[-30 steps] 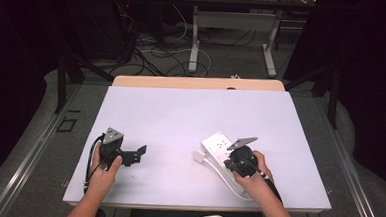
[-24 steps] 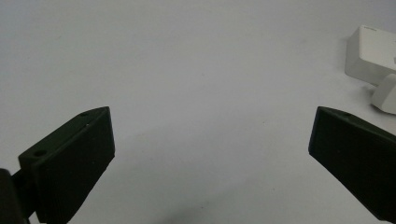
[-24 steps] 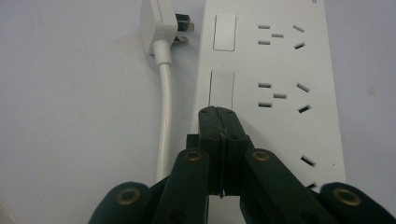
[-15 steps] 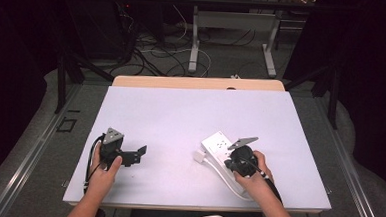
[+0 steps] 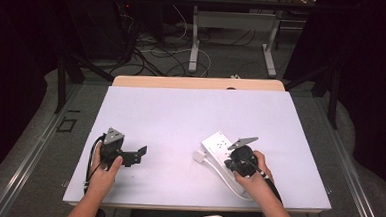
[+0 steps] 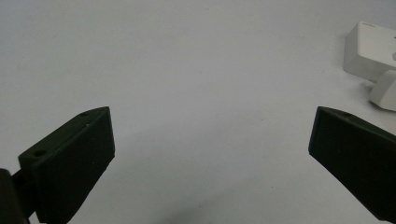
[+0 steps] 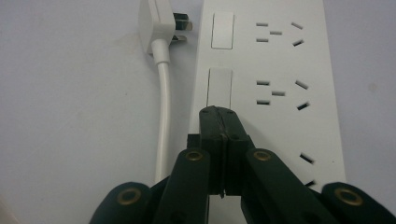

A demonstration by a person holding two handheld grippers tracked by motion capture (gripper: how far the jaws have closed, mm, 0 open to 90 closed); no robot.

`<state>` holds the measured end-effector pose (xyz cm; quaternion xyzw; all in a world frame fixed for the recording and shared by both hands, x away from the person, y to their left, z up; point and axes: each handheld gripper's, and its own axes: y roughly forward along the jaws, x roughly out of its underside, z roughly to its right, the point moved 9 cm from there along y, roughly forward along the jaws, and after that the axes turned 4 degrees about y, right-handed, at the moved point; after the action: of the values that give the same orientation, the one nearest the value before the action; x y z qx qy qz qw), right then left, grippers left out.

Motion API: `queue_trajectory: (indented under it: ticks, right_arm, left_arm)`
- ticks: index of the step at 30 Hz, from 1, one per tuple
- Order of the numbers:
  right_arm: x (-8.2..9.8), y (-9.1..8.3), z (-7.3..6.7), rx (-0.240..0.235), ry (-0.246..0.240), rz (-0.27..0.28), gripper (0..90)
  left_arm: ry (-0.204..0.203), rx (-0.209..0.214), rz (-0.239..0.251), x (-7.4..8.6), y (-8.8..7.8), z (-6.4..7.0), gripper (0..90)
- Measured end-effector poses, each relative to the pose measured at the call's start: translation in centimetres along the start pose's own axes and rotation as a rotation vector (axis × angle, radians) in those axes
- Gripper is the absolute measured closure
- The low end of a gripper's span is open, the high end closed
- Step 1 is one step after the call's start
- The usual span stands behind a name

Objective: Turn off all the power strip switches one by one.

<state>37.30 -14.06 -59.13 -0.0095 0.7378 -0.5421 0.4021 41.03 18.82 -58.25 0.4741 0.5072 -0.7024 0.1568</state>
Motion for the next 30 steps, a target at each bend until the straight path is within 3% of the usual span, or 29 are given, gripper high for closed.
queue_trajectory:
  ticks: [3, 14, 17, 30]
  right_arm:
    - [-0.17, 0.18, 0.02, 0.001, 0.002, 0.023, 90.0]
    - [-0.03, 0.34, -0.16, 0.0, -0.013, -0.007, 90.0]
    - [-0.12, 0.46, -0.09, -0.001, 0.0, 0.014, 90.0]
    - [-0.13, 0.47, -0.04, -0.005, 0.011, 0.017, 90.0]
  left_arm:
    - [0.0, 0.0, 0.0, 0.0, 0.0, -0.02, 0.3]
    - [-0.009, 0.004, 0.0, 0.01, -0.09, 0.03, 0.4]
    - [-0.005, -0.003, 0.011, -0.04, -0.05, -0.13, 0.3]
    - [-0.009, 0.004, -0.001, 0.03, -0.08, -0.01, 0.3]
